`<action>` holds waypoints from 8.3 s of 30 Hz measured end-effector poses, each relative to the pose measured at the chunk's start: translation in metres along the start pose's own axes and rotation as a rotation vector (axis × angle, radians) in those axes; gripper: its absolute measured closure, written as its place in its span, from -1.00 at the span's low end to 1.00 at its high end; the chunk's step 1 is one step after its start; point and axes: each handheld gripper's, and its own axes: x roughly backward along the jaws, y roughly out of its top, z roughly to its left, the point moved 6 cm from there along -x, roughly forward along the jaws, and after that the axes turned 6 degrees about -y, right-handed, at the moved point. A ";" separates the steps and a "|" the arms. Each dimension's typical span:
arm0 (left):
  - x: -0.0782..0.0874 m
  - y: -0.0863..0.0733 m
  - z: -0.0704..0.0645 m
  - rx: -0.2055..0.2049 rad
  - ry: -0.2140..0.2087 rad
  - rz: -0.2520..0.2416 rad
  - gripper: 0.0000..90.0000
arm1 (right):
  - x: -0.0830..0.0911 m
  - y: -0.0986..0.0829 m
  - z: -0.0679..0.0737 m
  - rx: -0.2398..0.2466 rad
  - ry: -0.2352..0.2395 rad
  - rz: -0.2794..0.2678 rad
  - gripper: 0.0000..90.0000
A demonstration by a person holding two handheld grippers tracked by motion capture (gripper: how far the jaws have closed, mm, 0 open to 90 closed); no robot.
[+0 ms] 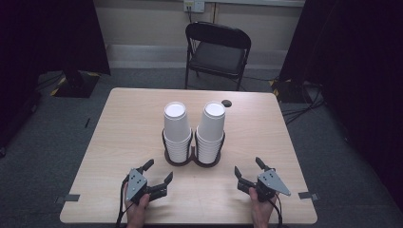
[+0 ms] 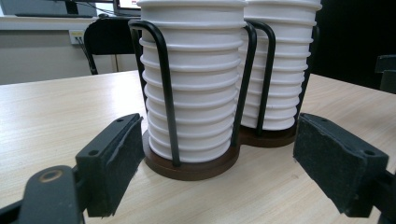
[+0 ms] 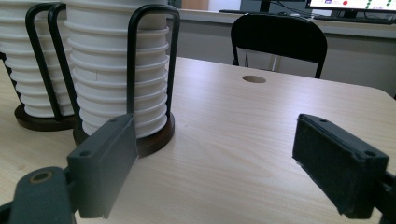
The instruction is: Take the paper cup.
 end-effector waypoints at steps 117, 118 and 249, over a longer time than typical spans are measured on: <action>0.000 0.000 0.002 0.008 0.006 -0.003 -0.63 | -0.104 0.161 0.064 -0.012 0.388 0.051 -0.72; 0.000 0.000 0.002 0.008 0.005 -0.004 -0.63 | -0.105 0.160 0.064 -0.013 0.391 0.055 -0.72; -0.001 0.000 0.001 -0.003 0.000 -0.001 -0.64 | -0.089 0.199 0.055 -0.062 0.355 -0.064 -0.71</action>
